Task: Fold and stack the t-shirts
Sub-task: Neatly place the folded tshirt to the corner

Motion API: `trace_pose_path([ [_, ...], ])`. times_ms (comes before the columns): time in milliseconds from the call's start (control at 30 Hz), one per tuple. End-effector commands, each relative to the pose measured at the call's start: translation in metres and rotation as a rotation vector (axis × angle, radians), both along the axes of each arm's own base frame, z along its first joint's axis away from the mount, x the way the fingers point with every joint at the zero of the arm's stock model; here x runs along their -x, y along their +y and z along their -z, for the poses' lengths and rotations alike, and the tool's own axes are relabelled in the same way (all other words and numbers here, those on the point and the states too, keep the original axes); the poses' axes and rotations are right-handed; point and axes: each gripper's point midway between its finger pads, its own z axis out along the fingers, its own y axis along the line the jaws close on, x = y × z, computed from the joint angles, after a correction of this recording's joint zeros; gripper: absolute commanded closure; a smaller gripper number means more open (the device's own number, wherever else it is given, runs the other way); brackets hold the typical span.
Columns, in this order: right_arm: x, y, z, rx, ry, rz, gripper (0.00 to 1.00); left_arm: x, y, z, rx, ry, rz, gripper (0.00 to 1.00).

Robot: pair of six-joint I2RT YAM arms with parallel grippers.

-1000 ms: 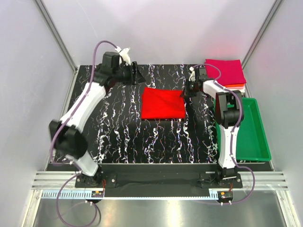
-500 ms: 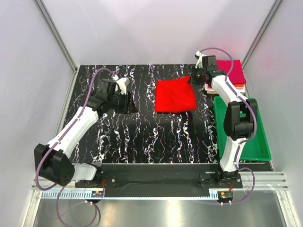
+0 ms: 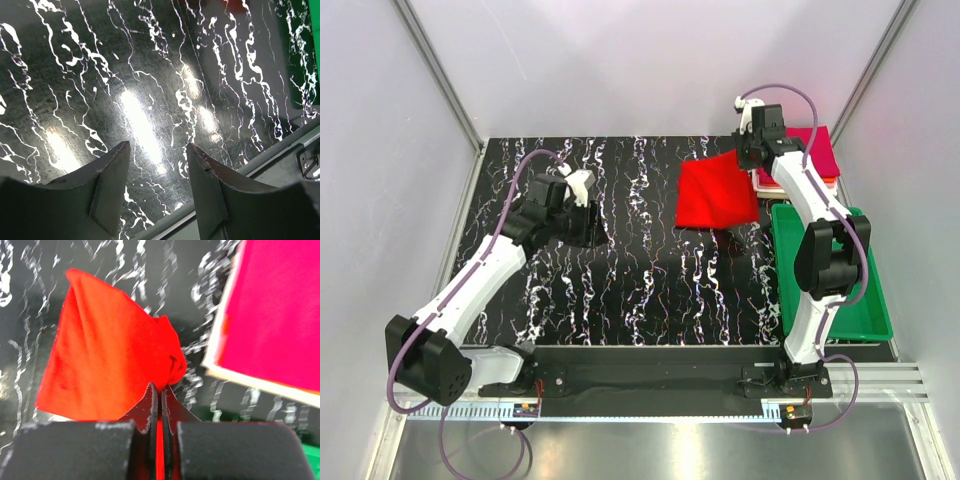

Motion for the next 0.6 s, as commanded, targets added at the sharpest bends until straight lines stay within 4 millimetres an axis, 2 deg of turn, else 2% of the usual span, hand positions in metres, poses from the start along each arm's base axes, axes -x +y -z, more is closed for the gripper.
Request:
trace_pose_path([
  [0, -0.014, -0.018, -0.099, 0.107, -0.240, 0.019, 1.00, -0.008, 0.002, -0.016, 0.003, -0.089, -0.008, 0.46],
  [67, -0.018, -0.020, -0.114, 0.118, -0.274, 0.018, 1.00, -0.008, 0.002, -0.016, 0.004, -0.085, -0.006, 0.46],
  [167, -0.024, -0.028, -0.126, 0.135, -0.296, 0.035, 1.00, -0.007, 0.002, -0.015, 0.002, -0.084, -0.007, 0.46],
  [367, -0.035, -0.046, -0.125, 0.148, -0.262, 0.067, 1.00, -0.010, 0.004, -0.011, -0.013, -0.077, -0.019, 0.45],
  [567, -0.047, -0.076, -0.136, 0.181, -0.245, 0.110, 1.00, -0.011, 0.003, -0.009, -0.014, -0.071, -0.014, 0.45],
])
